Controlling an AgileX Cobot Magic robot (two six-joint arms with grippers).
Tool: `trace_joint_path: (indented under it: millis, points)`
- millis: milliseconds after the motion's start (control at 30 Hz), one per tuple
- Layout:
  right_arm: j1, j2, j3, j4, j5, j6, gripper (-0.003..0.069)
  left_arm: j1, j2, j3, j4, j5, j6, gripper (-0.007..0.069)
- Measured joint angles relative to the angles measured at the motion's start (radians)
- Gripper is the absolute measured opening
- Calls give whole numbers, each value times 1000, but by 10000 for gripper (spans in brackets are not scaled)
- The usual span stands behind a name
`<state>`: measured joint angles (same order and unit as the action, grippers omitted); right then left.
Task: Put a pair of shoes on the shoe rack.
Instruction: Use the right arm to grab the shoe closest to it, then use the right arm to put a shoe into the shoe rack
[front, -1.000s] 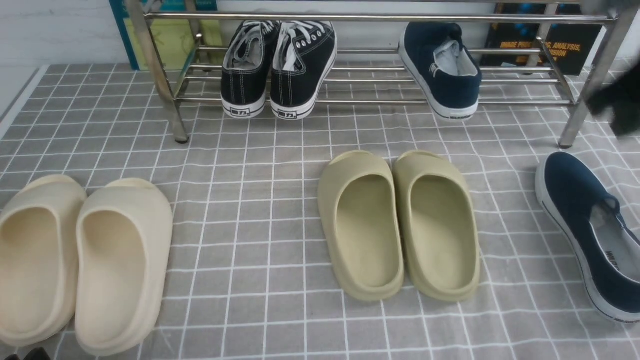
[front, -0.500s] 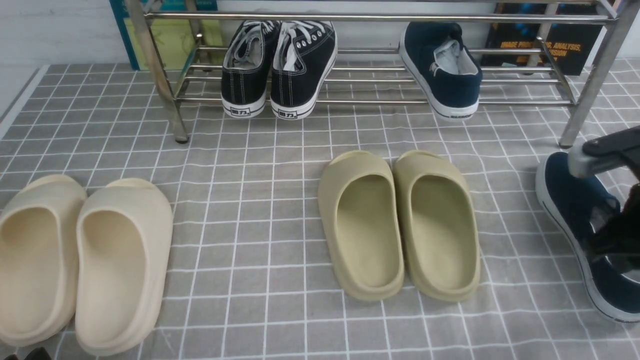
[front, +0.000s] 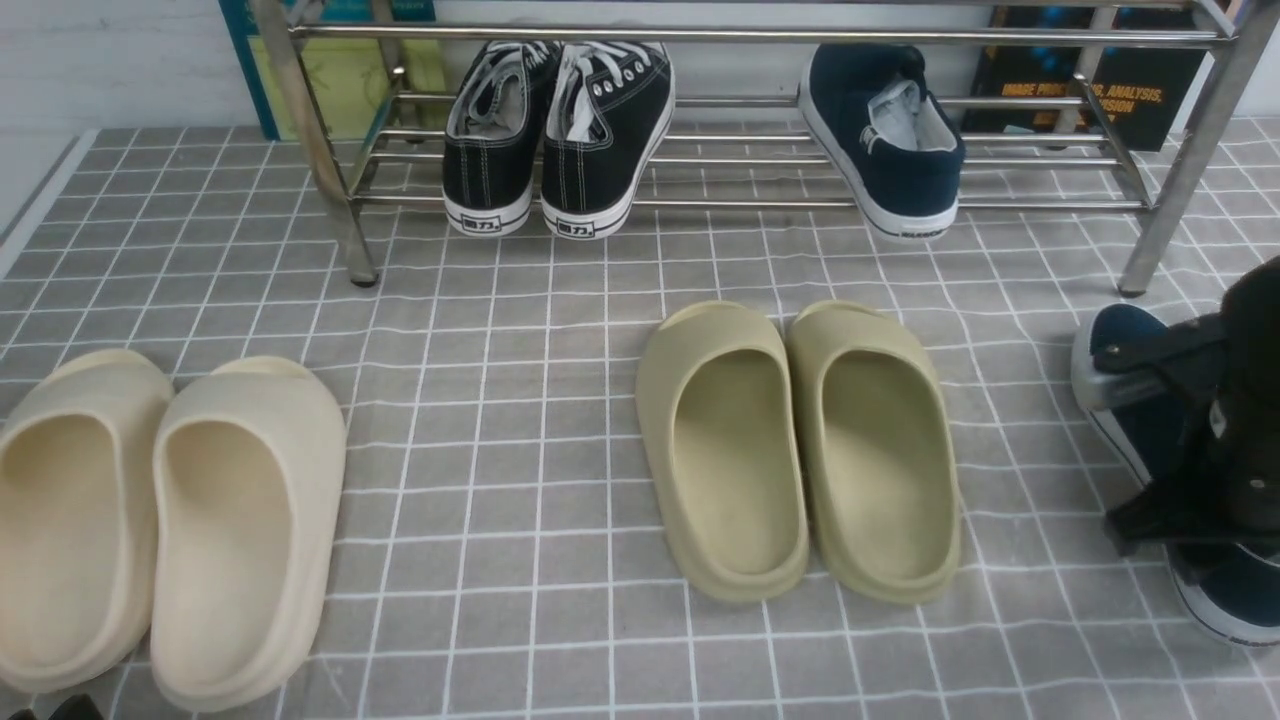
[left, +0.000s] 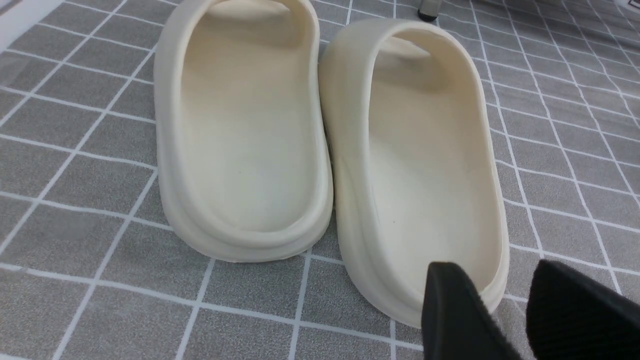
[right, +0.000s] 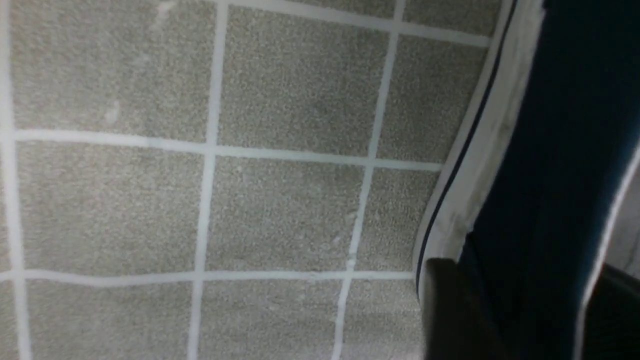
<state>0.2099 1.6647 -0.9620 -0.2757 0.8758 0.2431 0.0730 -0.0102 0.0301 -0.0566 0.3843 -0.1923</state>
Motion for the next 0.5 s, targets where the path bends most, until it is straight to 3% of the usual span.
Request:
trace_joint_path:
  millis: [200, 500]
  points:
    - [0, 4, 0, -4, 2, 0, 34, 0, 0, 0, 0, 0, 0, 237]
    - [0, -199, -1, 69, 55, -7, 35, 0, 0, 0, 0, 0, 0, 237]
